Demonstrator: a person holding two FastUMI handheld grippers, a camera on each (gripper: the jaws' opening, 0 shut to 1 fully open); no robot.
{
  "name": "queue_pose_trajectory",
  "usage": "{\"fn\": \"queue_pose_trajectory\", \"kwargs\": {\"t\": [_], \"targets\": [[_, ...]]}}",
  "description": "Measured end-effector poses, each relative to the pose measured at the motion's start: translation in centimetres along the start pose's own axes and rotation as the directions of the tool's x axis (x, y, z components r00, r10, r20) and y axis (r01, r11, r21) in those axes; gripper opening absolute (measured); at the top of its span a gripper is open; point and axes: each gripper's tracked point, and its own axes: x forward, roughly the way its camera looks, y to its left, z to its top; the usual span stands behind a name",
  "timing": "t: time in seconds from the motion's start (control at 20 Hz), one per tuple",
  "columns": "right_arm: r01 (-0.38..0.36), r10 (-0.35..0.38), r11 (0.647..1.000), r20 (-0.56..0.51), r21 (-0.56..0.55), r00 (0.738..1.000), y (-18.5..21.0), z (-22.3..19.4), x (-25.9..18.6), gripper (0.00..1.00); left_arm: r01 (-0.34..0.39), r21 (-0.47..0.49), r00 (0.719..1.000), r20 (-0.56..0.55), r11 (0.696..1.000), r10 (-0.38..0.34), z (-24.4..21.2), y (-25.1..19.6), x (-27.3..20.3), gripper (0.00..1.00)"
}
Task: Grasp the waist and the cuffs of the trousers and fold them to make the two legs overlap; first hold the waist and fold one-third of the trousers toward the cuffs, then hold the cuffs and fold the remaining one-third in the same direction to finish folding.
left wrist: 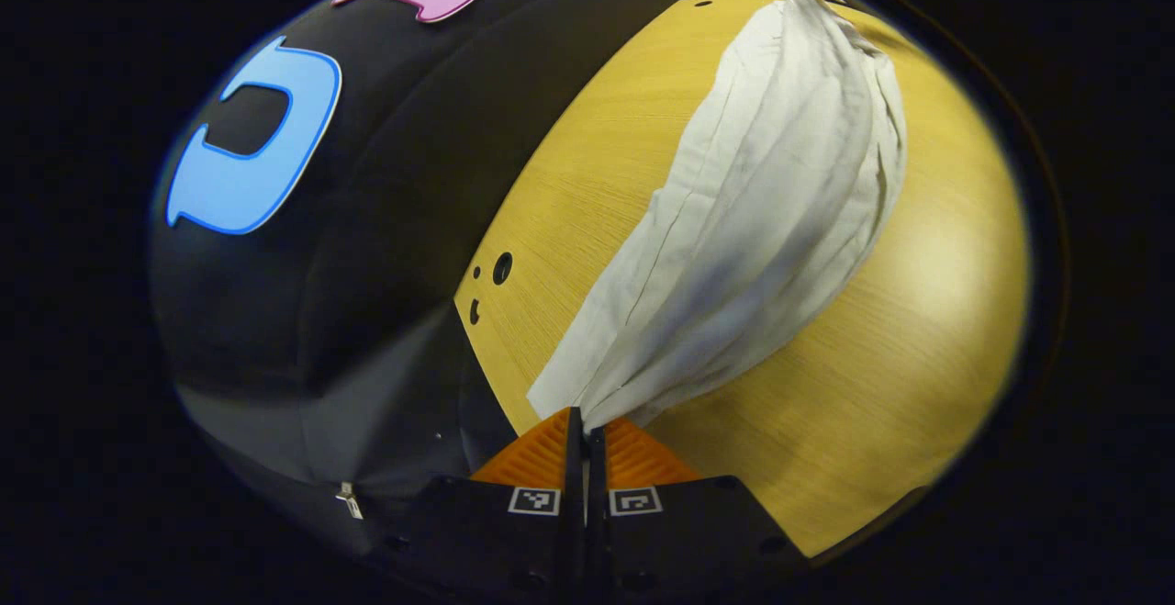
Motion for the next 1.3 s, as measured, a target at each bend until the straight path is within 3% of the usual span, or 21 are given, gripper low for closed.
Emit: {"fn": "queue_pose_trajectory", "kwargs": {"t": [0.35, 0.65, 0.85, 0.95, 1.0, 1.1, 1.15, 1.2, 1.3], "targets": [[-0.071, 0.074, 0.996, -0.064, 0.046, 0.995, 1.7, -0.7, 4.0, 0.07, 0.044, -0.097, 0.992, -0.112, 0.994, -0.055, -0.4, -1.9, 3.6, 0.05], [-0.110, 0.117, 0.991, -0.105, 0.073, 0.988, 3.1, -1.6, 6.4, 0.08, 0.079, -0.049, 0.981, -0.174, 0.996, -0.087, -0.8, -2.8, 5.6, 0.05], [-0.154, 0.166, 0.984, -0.143, 0.090, 0.976, 4.8, -2.6, 7.4, 0.11, 0.098, -0.014, 0.975, -0.198, 0.995, -0.099, -0.8, -3.1, 6.2, 0.13], [-0.150, 0.165, 0.984, -0.163, 0.098, 0.973, 5.2, -3.0, 7.4, 0.14, 0.066, 0.008, 0.979, -0.194, 0.998, -0.063, -0.7, -2.2, 6.4, 0.25], [-0.146, 0.161, 0.984, -0.170, 0.098, 0.972, 5.3, -3.0, 7.6, 0.18, 0.042, 0.022, 0.979, -0.198, 0.999, -0.037, -0.8, -1.5, 6.5, 0.44], [-0.121, 0.135, 0.989, -0.168, 0.088, 0.977, 4.8, -2.9, 7.7, 0.24, 0.005, 0.050, 0.982, -0.191, 0.999, 0.005, -0.8, -0.3, 6.3, 0.70], [-0.111, 0.126, 0.989, -0.171, 0.095, 0.977, 4.4, -3.0, 7.7, 0.36, -0.009, 0.059, 0.983, -0.184, 0.998, 0.020, -0.7, 0.1, 6.5, 0.82], [-0.097, 0.115, 0.989, -0.171, 0.110, 0.979, 3.9, -3.0, 7.6, 0.35, -0.012, 0.063, 0.982, -0.186, 0.998, 0.024, -0.7, 0.1, 6.3, 0.96], [-0.056, 0.083, 0.986, -0.167, 0.157, 0.983, 2.4, -3.0, 7.1, 0.61, -0.032, 0.059, 0.984, -0.176, 0.998, 0.042, -0.6, 0.6, 6.0, 0.98]]}}
